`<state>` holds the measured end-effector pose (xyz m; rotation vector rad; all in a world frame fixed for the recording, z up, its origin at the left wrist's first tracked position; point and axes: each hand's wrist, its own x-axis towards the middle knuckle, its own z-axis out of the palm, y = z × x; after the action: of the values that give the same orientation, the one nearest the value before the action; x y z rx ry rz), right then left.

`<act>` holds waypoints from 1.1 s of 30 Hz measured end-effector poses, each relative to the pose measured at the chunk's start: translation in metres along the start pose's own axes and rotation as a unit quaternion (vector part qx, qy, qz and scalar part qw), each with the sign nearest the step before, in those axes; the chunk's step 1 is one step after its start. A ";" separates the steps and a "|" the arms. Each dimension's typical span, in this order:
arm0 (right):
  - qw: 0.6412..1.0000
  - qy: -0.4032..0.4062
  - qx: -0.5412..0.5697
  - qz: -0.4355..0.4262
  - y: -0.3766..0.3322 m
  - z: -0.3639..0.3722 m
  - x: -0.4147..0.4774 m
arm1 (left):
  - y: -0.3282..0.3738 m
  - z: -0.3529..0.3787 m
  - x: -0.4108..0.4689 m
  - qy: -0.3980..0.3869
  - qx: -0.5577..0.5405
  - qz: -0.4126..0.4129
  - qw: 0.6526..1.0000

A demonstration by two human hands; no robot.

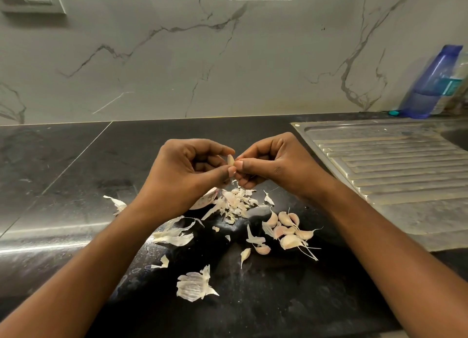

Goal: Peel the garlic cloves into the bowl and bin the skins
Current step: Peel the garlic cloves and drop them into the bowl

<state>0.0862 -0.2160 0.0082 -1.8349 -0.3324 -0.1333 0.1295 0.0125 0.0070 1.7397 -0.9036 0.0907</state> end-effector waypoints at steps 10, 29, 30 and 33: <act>1.000 -0.009 -0.023 -0.005 0.000 0.000 0.000 | 0.001 -0.002 0.000 -0.011 -0.027 -0.018 0.999; 0.998 0.013 -0.051 -0.040 0.001 0.001 0.000 | 0.006 0.000 0.000 -0.031 -0.097 -0.047 0.994; 0.998 0.018 -0.053 -0.042 0.001 0.002 0.000 | 0.006 0.000 0.001 -0.032 -0.103 -0.052 0.993; 0.997 0.030 -0.060 -0.044 0.002 0.002 0.001 | 0.006 0.001 0.001 -0.031 -0.102 -0.060 0.993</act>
<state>0.0878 -0.2145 0.0060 -1.9309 -0.3704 -0.2750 0.1260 0.0108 0.0114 1.6085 -0.8207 -0.1304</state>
